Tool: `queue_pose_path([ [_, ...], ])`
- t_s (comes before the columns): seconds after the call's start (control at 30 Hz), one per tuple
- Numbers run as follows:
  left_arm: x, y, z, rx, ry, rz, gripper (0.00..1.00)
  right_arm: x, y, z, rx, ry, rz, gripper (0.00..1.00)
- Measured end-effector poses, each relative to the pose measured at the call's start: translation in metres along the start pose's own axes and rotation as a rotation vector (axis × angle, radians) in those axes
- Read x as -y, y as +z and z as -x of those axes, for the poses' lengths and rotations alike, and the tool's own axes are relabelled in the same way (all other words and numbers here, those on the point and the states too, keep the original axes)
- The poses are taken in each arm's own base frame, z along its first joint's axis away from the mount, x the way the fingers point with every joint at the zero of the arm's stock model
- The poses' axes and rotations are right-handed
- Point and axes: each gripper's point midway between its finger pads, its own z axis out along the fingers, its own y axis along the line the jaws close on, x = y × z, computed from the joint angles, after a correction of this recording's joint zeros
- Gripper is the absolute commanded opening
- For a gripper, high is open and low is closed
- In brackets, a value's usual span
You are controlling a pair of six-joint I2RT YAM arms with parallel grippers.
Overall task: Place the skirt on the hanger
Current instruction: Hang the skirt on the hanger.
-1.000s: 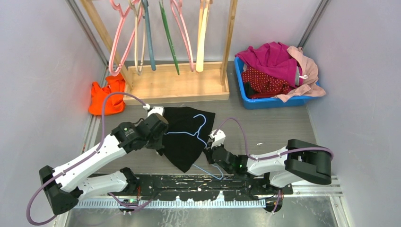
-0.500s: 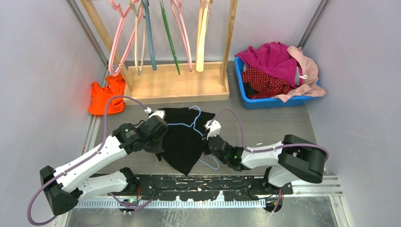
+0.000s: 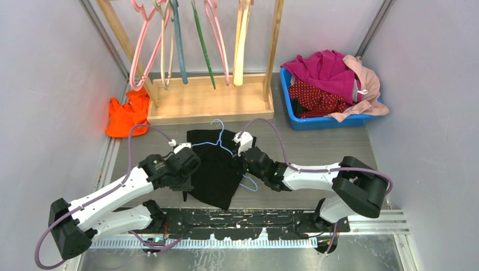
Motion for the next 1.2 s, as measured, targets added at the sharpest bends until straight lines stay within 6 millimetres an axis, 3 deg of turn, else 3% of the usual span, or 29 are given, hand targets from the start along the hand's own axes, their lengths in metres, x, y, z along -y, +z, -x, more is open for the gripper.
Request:
queue_pose_path([
  [0.1,-0.003,0.001,0.002,0.013,-0.019,0.016,0.33,-0.001,-0.001,-0.003,-0.014,-0.009,0.008,0.01],
  [0.23,-0.004,-0.001,0.006,0.051,-0.053,0.014,0.56,0.001,-0.005,-0.004,-0.016,-0.017,0.006,0.01],
  [0.53,-0.013,0.006,0.009,0.109,-0.106,0.035,0.56,0.014,-0.031,-0.002,0.025,-0.017,-0.018,0.01],
  [0.9,-0.011,0.037,0.014,0.117,-0.102,0.102,0.52,0.014,0.007,-0.029,-0.006,-0.041,-0.022,0.01],
  [1.2,-0.013,0.037,0.015,0.154,-0.127,0.076,0.50,0.009,0.023,-0.003,0.140,-0.079,-0.002,0.01],
])
